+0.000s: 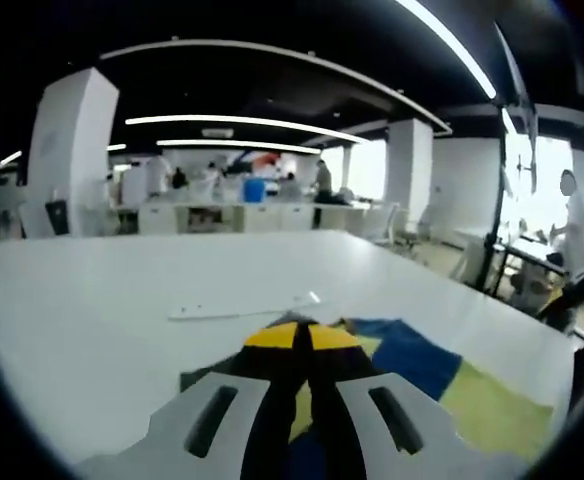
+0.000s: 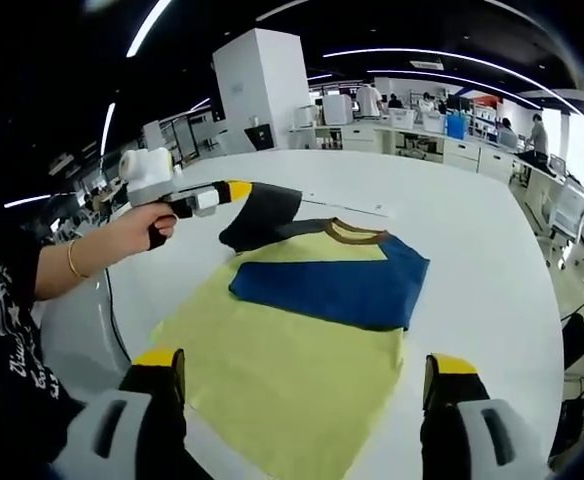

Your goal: Fold the garment on the visible template until the final outline fits inside the template.

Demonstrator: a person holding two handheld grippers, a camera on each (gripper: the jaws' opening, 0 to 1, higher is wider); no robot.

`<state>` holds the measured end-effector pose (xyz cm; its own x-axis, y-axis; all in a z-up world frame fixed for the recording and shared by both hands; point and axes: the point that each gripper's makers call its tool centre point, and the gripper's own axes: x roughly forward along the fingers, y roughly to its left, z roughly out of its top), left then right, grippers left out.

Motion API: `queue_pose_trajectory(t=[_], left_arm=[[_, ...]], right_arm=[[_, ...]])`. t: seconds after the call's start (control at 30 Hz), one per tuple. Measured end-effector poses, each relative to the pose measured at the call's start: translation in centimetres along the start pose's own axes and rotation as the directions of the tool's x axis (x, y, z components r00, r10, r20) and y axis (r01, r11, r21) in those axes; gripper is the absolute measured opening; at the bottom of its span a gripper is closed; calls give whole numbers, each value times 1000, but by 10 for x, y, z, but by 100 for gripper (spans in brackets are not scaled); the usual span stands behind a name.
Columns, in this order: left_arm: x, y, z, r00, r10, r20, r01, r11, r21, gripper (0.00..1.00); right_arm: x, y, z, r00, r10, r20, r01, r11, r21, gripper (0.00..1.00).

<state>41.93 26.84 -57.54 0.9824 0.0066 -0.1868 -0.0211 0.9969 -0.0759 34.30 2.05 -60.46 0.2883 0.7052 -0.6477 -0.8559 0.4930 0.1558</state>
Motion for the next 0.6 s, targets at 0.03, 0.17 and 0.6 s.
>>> queue_pose_trajectory(t=[0.03,0.17,0.6], left_arm=[[2,-6,1,1000,-13,1,13,1000,8,0],[10,-23,1,999,-40,3,39,999,26,0],[29,-63,-9,995,-104,-10,104,994,27,0]], right_arm=[[0,1,-1,1000,2,-1,-2,1000,-1,99],[1,4,-2,1000,15,-2,-15,1000,-13,99],[2,4,-7,1000,30,-10,-30,999,-16,99]])
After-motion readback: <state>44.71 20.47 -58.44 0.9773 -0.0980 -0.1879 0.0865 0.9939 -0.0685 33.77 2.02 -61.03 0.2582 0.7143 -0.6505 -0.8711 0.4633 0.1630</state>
